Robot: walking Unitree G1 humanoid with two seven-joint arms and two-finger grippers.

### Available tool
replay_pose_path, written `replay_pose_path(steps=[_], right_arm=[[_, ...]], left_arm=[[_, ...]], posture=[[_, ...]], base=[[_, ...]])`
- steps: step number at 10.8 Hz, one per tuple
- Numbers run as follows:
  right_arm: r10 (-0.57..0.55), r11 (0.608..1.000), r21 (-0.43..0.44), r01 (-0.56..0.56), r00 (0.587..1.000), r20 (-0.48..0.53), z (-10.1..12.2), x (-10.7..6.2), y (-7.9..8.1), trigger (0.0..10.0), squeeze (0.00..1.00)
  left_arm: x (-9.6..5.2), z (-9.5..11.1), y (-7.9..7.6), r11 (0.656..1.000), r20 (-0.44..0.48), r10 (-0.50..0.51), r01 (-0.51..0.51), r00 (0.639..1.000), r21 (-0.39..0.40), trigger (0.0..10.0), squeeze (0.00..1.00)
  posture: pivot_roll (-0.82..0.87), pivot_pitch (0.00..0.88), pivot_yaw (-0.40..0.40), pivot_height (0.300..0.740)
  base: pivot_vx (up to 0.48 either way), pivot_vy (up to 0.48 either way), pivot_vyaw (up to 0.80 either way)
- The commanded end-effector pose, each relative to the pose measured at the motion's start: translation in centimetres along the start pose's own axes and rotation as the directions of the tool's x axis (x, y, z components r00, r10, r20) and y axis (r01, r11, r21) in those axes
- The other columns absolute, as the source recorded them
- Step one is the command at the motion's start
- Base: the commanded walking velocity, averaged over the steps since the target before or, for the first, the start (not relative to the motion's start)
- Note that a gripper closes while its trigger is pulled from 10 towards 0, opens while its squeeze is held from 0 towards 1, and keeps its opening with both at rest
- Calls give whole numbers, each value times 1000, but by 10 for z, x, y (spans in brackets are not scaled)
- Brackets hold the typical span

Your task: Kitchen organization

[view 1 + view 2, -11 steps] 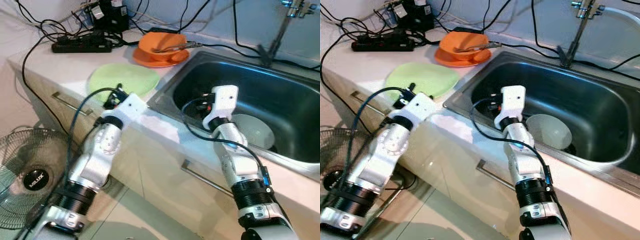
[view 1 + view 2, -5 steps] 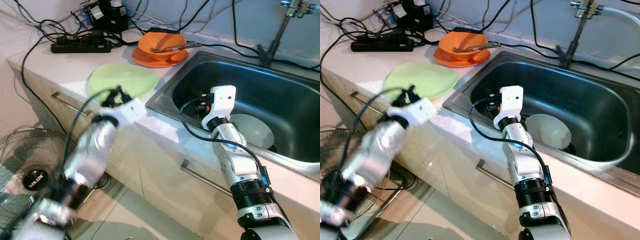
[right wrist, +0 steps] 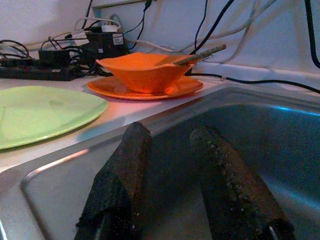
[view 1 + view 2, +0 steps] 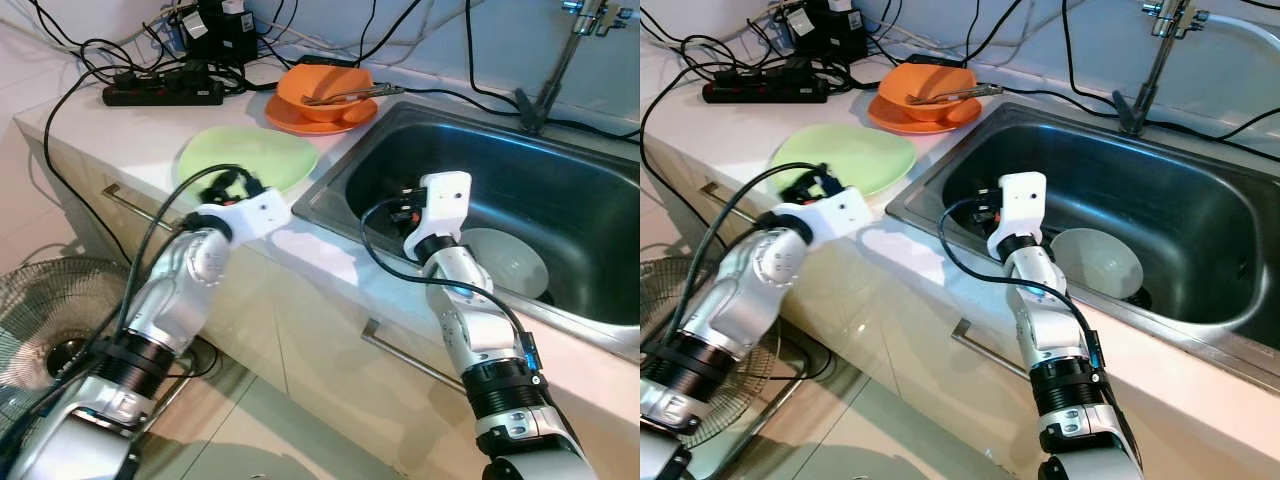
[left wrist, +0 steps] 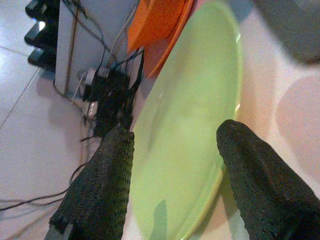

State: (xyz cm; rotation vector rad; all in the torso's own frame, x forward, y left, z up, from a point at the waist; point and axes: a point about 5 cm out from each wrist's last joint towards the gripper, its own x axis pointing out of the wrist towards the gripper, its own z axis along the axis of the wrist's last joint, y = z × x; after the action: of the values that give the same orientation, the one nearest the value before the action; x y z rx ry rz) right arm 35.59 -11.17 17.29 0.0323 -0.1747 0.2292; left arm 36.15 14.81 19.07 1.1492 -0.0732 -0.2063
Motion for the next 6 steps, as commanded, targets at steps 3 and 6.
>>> replay_pose_path(steps=[3,6], right_arm=[[-2,1000,4,2,1000,4,2,-1,0,10000,0],[-6,1000,2,6,1000,3,2,-1,-1,10000,0]], left_arm=[[0,5,-5,999,21,-44,44,999,9,10000,0],[-1,-20,-9,993,-100,-104,109,990,50,10000,0]], posture=[[181,72,16,740],[182,73,15,740]], base=[[0,0,0],[0,0,0]])
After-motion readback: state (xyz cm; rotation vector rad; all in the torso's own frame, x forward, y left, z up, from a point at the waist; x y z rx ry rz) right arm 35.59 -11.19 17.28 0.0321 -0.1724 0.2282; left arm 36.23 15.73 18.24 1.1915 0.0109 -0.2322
